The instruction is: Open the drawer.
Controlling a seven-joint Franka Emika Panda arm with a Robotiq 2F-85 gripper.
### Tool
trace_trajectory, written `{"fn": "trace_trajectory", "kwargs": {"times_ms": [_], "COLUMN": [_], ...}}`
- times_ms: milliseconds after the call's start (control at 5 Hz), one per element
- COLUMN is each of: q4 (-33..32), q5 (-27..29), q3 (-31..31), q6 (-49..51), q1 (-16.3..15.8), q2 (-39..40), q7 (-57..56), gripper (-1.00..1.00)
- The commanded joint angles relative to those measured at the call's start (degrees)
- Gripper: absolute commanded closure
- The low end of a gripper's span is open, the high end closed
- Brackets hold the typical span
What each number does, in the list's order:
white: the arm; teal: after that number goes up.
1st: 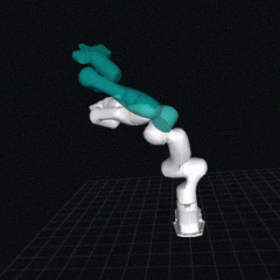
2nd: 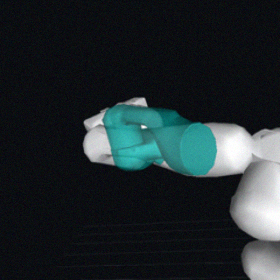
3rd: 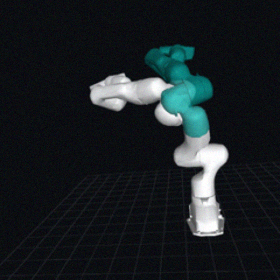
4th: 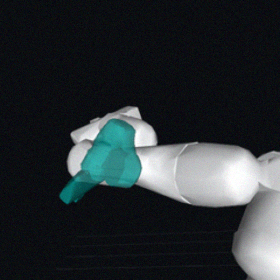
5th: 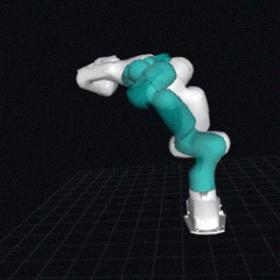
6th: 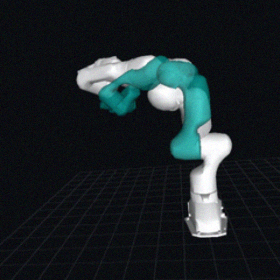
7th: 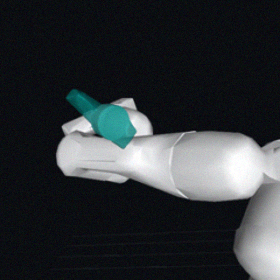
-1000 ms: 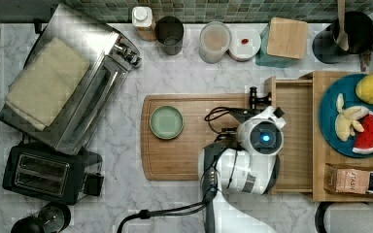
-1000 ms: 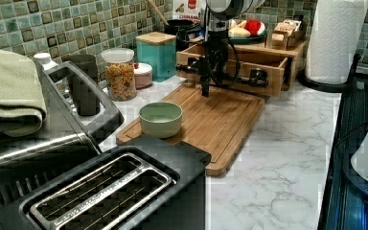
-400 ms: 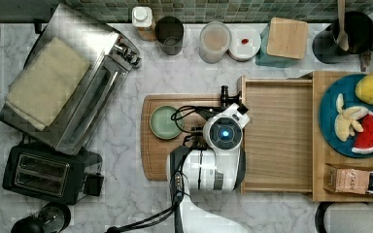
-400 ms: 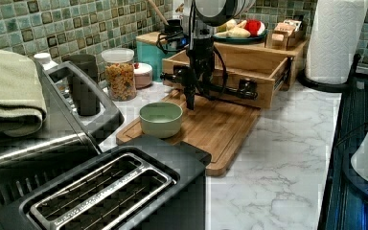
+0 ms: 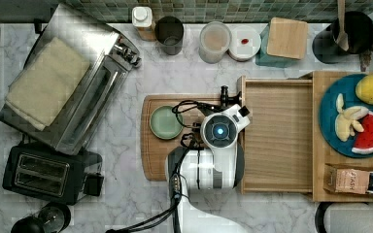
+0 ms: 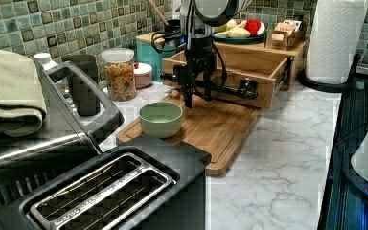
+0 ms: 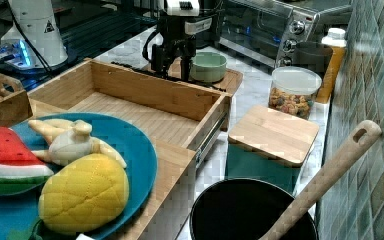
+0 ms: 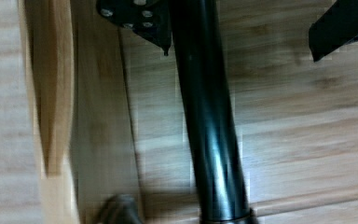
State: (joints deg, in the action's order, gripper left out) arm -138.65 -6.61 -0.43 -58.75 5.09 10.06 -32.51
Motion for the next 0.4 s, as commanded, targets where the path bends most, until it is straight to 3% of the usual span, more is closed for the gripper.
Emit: {"fn": "trace_trajectory", "kwargs": {"times_ms": [200, 400], "q4": [0.5, 0.5], "q5": [-2.5, -2.5], "q3": [-7.8, -7.9], "q6": [3.3, 3.3], "q1": [-8.7, -8.6], "q2": [-6.9, -6.9], "q7": [7.4, 7.4], "gripper": [-1.00, -1.00]}}
